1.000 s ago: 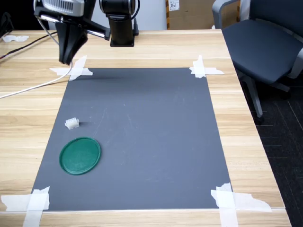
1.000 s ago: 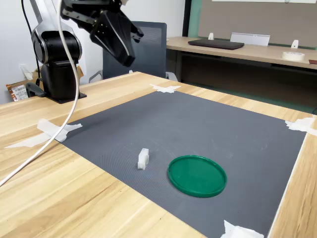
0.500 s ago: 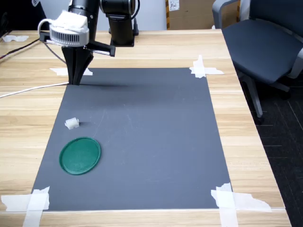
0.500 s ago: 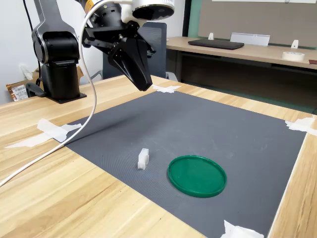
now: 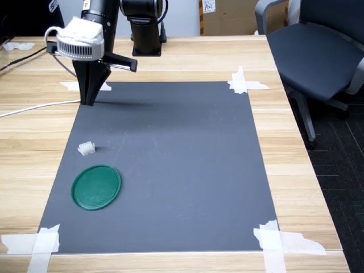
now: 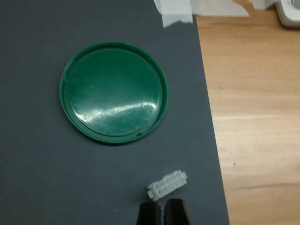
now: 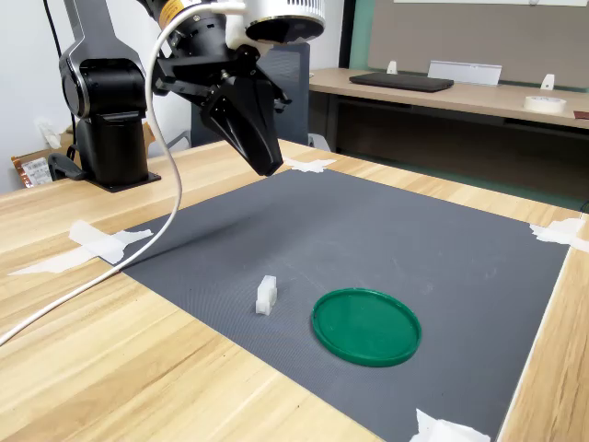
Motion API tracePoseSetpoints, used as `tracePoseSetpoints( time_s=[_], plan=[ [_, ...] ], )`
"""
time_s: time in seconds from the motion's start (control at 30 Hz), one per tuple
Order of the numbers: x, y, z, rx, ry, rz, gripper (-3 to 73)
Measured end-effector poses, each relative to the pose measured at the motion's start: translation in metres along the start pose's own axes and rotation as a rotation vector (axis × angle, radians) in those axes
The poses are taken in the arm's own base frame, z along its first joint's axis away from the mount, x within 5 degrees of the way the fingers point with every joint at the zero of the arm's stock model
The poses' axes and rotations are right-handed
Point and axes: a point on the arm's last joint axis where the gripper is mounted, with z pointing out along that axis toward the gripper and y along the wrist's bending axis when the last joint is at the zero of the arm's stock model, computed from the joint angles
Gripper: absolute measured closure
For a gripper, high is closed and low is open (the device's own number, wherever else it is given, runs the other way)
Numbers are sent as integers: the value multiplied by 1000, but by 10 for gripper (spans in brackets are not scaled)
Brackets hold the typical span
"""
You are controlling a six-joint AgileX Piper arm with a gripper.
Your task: Grasp a white terminal and put it in the green lid.
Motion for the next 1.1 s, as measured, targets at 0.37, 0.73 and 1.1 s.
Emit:
tracePoseSetpoints(
  time_s=[0.37, 0.73, 1.1],
  plan=[
    [5, -13, -1, -108, 100, 121, 724],
    [-6, -29, -5, -159, 272, -106, 724],
    [-1, -34, 23, -232, 511, -186, 694]
  ],
)
